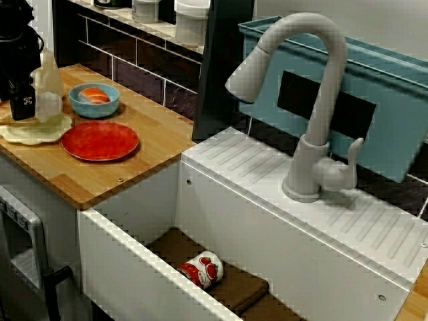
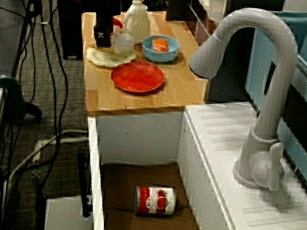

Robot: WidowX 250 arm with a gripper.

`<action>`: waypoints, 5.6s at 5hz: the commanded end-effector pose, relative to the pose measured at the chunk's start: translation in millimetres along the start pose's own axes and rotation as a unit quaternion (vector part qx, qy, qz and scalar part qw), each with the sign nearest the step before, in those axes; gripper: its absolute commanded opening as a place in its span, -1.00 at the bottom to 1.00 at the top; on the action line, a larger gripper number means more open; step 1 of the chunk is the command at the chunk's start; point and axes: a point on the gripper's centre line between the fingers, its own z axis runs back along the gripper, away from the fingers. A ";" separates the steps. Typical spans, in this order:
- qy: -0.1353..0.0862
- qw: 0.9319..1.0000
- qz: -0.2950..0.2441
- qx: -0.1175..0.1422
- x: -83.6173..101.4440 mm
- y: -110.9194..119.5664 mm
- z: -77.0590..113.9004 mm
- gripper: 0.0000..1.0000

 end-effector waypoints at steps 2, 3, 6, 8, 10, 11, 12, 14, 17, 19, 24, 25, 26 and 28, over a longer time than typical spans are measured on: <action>-0.016 1.000 0.001 0.020 3.1 15.4 13.8 1.00; -0.013 1.000 0.002 0.025 1.8 13.5 9.9 1.00; -0.008 1.000 0.002 0.029 0.4 10.1 5.2 1.00; -0.007 1.000 0.004 0.028 0.1 10.5 5.4 1.00; -0.010 1.000 0.004 0.022 -1.5 14.1 4.5 1.00; -0.014 0.999 0.002 0.032 -0.3 11.1 4.3 1.00; -0.009 0.999 0.026 0.022 -3.7 14.9 2.1 -1.00; -0.010 0.999 0.043 0.029 -4.7 12.7 2.1 -1.00; -0.014 0.999 0.029 -0.001 1.1 9.1 28.9 -1.00; -0.020 1.000 0.009 -0.010 31.0 -16.1 47.9 -1.00; -0.044 0.997 -0.026 -0.062 79.8 -83.8 109.2 -1.00; -0.046 0.996 -0.042 -0.070 77.5 -94.8 114.0 -1.00; -0.054 0.992 -0.085 -0.077 76.6 -116.2 115.8 -1.00; -0.074 0.985 -0.147 -0.059 76.4 -157.6 122.0 -1.00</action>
